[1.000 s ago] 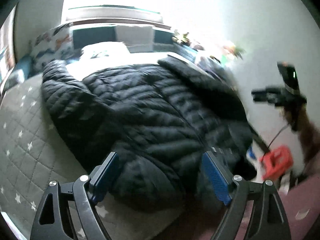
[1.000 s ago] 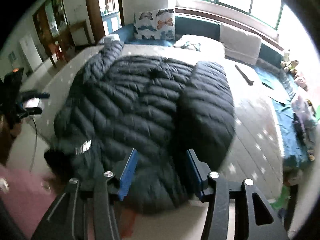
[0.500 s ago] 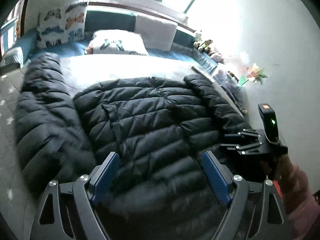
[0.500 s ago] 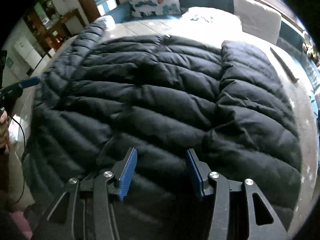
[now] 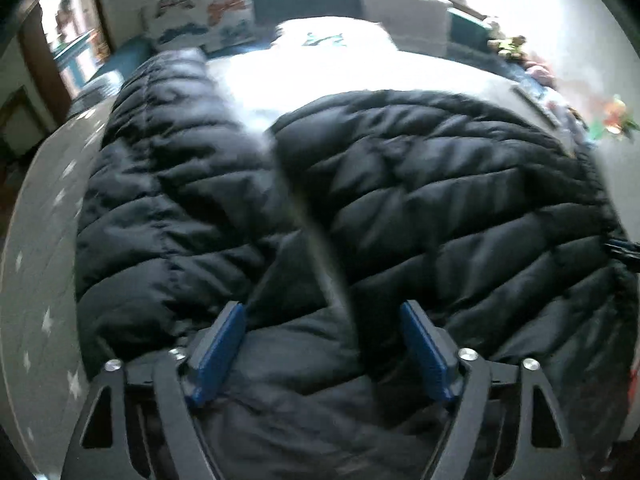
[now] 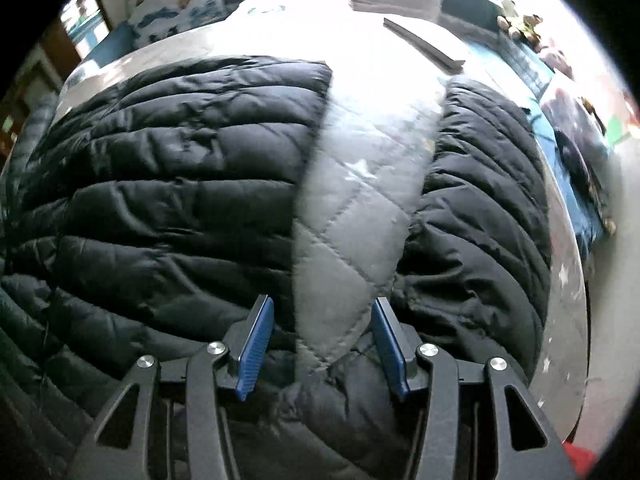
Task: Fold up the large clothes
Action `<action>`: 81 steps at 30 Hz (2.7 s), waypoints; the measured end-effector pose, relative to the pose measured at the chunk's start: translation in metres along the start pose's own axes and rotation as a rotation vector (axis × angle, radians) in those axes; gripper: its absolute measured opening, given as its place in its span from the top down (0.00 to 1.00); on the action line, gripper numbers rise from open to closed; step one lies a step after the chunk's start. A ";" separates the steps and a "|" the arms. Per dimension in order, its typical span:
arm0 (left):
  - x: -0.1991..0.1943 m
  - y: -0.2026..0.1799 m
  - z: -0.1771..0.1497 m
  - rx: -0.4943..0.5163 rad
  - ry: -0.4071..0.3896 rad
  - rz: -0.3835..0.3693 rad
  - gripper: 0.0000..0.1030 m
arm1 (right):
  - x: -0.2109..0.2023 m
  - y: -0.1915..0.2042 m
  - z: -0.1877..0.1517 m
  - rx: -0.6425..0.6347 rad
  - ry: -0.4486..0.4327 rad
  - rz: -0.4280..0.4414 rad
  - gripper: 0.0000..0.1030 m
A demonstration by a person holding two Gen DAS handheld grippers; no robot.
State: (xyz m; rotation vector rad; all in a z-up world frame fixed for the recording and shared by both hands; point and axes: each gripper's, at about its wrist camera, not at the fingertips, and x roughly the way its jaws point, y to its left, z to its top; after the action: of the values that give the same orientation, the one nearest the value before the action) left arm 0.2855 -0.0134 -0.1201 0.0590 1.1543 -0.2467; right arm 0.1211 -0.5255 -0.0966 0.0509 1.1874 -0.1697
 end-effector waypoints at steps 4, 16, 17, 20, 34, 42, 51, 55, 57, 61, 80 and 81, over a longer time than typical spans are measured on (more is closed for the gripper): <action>-0.003 0.011 -0.014 -0.045 -0.003 0.148 0.40 | -0.003 -0.002 -0.014 -0.004 -0.010 -0.015 0.46; -0.046 0.004 -0.002 -0.148 -0.015 -0.186 0.00 | -0.015 0.012 -0.006 0.024 -0.048 0.289 0.32; -0.042 -0.002 0.002 -0.148 0.003 -0.199 0.00 | -0.013 0.014 -0.004 0.015 -0.045 0.281 0.31; -0.019 -0.013 0.012 -0.148 0.073 -0.195 0.00 | -0.001 0.018 0.009 0.010 -0.011 0.268 0.31; 0.022 -0.059 0.019 -0.036 0.072 -0.115 0.59 | 0.025 0.026 0.029 -0.047 -0.027 0.265 0.23; -0.042 -0.064 0.022 -0.029 -0.151 -0.031 0.78 | -0.017 0.049 0.048 -0.028 -0.150 0.220 0.82; -0.105 -0.022 0.082 -0.048 -0.308 0.091 0.78 | -0.038 0.100 0.126 -0.023 -0.333 0.314 0.83; -0.063 0.007 0.106 -0.071 -0.206 0.130 0.73 | 0.001 0.114 0.144 -0.014 -0.239 0.314 0.82; -0.035 0.014 0.107 -0.069 -0.137 0.172 0.66 | 0.016 0.118 0.144 -0.039 -0.185 0.283 0.80; -0.021 0.006 0.089 -0.025 -0.110 0.230 0.58 | 0.009 0.122 0.128 -0.111 -0.178 0.202 0.74; -0.122 -0.155 -0.118 0.321 -0.135 -0.079 0.28 | -0.087 0.231 -0.087 -0.603 -0.017 0.404 0.53; -0.125 -0.162 -0.132 0.340 -0.140 -0.092 0.24 | -0.090 0.236 -0.098 -0.625 -0.021 0.404 0.53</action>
State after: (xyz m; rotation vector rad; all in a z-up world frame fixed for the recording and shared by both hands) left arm 0.0835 -0.1277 -0.0473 0.2849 0.9675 -0.5195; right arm 0.0358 -0.2708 -0.0620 -0.2575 1.1409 0.5559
